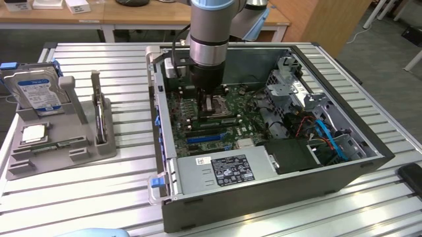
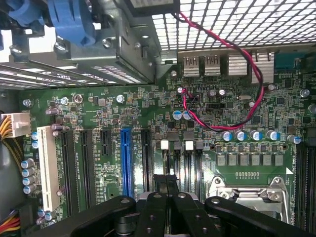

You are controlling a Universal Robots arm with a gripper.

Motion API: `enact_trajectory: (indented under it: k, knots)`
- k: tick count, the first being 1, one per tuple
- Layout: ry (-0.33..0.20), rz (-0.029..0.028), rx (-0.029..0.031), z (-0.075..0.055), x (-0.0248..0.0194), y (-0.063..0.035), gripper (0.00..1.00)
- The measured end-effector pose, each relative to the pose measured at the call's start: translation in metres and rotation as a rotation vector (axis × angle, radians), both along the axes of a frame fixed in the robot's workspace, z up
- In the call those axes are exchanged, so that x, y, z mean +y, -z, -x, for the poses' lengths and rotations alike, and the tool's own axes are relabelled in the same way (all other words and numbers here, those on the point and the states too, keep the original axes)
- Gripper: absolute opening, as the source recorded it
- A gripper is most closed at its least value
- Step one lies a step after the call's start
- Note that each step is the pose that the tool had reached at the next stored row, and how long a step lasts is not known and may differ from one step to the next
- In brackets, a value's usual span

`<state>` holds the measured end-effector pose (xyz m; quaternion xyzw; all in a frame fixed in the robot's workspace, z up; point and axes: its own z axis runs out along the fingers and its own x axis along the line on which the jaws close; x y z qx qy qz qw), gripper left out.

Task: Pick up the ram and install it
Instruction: 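Press down the ram until it locks into place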

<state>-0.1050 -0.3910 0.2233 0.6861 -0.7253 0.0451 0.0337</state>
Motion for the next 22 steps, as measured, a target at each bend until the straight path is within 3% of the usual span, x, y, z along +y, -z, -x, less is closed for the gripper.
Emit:
enact_trajectory:
  k: [22]
  knots:
    - [0.0,-0.0001,-0.0085,0.0013,0.0,0.0026,0.1]
